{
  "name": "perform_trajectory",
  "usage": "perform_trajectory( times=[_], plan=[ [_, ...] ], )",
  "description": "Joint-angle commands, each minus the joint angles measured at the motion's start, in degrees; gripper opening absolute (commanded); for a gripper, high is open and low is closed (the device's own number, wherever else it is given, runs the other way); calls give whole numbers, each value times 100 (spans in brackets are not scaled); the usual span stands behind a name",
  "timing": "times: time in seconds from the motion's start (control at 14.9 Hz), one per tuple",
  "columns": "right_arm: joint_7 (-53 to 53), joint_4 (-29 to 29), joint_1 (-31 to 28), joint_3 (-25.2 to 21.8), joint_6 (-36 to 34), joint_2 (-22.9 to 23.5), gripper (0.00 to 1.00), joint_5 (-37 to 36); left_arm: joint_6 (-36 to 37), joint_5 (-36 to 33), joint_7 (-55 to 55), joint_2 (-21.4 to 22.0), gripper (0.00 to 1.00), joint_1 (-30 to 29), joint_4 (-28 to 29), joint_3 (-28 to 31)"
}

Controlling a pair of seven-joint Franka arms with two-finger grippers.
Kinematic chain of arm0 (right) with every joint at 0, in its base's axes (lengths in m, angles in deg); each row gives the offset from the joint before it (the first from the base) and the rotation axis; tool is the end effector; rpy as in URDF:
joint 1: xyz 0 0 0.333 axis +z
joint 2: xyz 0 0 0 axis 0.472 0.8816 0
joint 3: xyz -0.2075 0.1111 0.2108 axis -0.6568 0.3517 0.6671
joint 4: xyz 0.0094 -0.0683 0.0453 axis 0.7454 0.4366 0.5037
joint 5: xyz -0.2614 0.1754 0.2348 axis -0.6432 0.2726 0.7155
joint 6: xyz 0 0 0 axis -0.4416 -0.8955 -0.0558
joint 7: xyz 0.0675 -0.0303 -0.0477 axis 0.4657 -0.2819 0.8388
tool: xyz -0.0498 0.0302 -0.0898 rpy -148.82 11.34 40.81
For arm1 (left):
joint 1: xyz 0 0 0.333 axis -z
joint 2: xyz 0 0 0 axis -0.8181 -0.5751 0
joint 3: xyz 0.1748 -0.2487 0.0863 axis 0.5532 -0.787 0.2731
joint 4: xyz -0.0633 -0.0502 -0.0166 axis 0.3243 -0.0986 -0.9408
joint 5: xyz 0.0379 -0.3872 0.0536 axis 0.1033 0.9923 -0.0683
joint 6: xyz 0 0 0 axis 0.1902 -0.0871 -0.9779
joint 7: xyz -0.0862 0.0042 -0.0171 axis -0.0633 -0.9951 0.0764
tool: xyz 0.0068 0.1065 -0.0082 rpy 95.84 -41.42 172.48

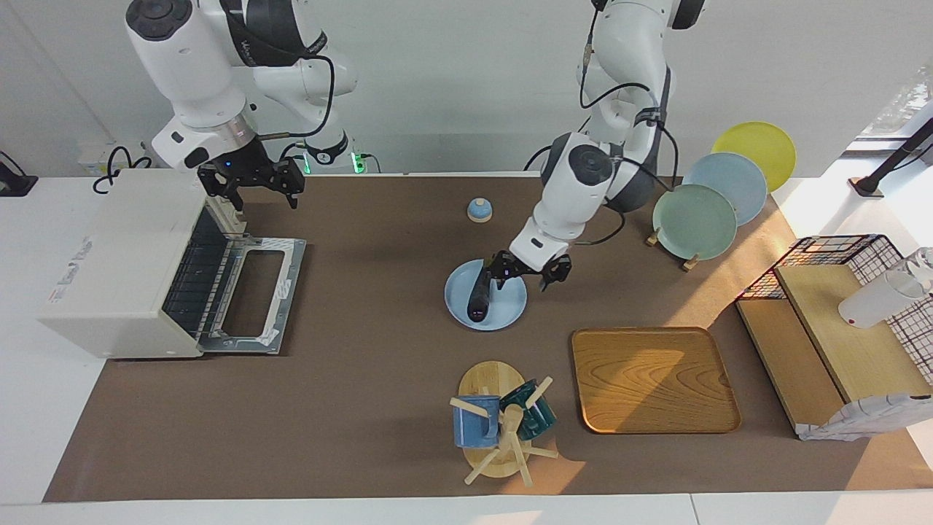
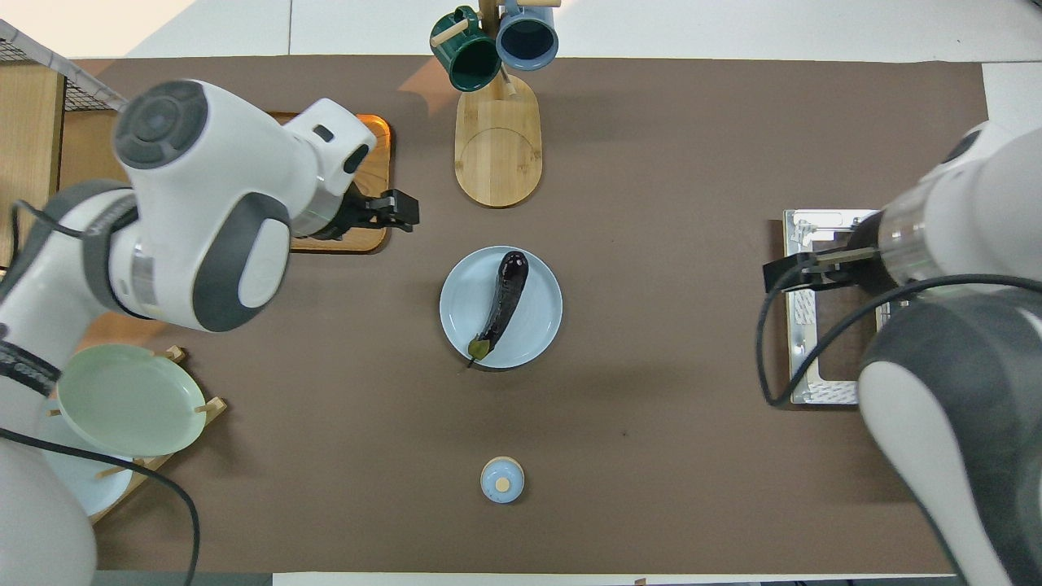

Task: Put eggplant into oven
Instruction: 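Withdraw the left gripper while the right gripper reaches the eggplant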

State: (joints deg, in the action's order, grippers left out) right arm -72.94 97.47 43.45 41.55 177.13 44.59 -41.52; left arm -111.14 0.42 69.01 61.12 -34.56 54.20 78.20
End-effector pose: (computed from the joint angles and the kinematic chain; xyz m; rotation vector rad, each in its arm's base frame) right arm 0.5277 0.1342 0.5672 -3.1348 -0.1173 -0.0206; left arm 0.5950 -0.2277 0.4735 2.9893 -0.0220 0.0406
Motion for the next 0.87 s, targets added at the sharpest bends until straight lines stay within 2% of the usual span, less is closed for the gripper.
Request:
perform_trajectory(
  times=[0.0,0.2,0.4,0.54,0.61,0.67,0.81],
  plan=[
    [-1079,-358,868,12,522,600,100,101,501,-218,-482,230,100,-546,-170,-42],
    [-1907,-1508,1466,12,943,1943,100,101,1211,-253,-1114,634,100,-986,-143,-33],
    [-2662,-1749,1932,47,1717,2753,100,180,1757,-649,-1116,942,100,-1067,-82,-15],
    [-3313,-2441,2477,73,1850,3562,100,58,2135,-649,-1099,1171,100,-1110,-11,-15],
    [-3542,-2470,2549,82,2059,3696,100,-38,2320,-649,-1090,1241,100,-1111,-11,-15],
    [-3605,-2427,2549,91,2427,3697,100,-74,2435,-649,-1098,1311,100,-1180,-3,-15],
    [-3623,-2190,2584,91,2737,3697,100,-22,2550,-649,-1081,1522,100,-1216,172,-16]
  ],
)
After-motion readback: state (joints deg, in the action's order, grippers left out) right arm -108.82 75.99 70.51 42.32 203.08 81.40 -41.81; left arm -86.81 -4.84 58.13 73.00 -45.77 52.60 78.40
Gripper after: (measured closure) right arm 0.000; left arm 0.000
